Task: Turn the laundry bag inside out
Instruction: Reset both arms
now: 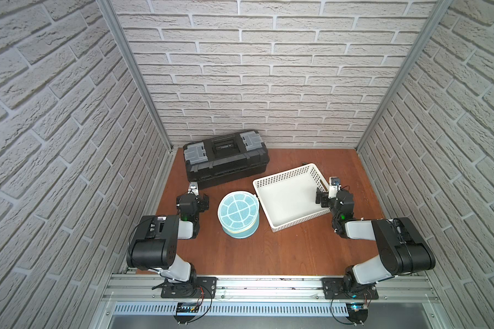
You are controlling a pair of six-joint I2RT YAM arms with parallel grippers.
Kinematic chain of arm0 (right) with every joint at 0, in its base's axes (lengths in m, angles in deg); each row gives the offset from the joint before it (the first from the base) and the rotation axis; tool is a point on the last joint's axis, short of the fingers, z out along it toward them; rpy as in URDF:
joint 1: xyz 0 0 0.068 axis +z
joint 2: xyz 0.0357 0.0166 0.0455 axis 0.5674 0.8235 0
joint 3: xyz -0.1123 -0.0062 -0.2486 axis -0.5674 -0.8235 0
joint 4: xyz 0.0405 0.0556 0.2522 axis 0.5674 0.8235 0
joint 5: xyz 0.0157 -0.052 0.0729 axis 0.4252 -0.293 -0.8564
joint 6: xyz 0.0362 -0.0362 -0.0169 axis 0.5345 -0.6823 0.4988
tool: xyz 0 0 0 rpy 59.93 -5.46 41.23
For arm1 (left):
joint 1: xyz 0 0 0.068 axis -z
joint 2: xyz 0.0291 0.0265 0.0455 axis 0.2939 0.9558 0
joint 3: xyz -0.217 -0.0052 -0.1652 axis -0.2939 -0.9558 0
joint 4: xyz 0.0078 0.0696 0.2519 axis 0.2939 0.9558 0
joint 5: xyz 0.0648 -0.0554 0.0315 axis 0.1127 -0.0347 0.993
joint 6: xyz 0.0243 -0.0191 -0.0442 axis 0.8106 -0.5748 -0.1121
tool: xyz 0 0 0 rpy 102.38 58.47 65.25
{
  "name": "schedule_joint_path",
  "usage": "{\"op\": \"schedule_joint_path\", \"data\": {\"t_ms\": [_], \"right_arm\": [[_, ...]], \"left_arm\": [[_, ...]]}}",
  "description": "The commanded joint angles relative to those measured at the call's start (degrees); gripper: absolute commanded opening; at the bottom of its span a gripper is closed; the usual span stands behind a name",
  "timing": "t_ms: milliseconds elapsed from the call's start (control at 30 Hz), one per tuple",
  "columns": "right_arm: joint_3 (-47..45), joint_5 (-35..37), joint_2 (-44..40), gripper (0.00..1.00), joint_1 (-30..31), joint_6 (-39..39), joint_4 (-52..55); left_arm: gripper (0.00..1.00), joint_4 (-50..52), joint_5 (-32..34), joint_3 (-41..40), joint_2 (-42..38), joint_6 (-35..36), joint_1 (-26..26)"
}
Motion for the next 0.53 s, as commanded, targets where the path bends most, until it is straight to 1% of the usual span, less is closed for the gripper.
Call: {"op": "schedule_joint_path", "data": {"t_ms": [0, 33, 233, 367, 500], "right_arm": [[0.6, -0.6, -0.2, 0.99, -0.3, 0.1, 0.3], [0.8, -0.8, -0.6, 0.99, -0.4, 0.2, 1.6], [0.8, -0.9, -0.3, 0.99, -0.4, 0.2, 1.0], [2.4, -2.7, 0.4, 0.99, -1.2, 0.5, 3.4], [1.1, -2.7, -0.3, 0.99, -1.3, 0.4, 1.8]], "left_arm": [[0.98, -1.0, -3.3, 2.1, 0.0, -0.8, -1.4], [0.98, -2.0, -3.2, 1.9, 0.2, -0.8, -1.5], [0.98, -1.5, -3.3, 1.9, 0.0, -0.8, -1.5], [0.98, -1.6, -3.2, 1.9, 0.0, -0.8, -1.5], [0.98, -1.6, -3.2, 1.9, 0.1, -0.8, -1.5]]}}
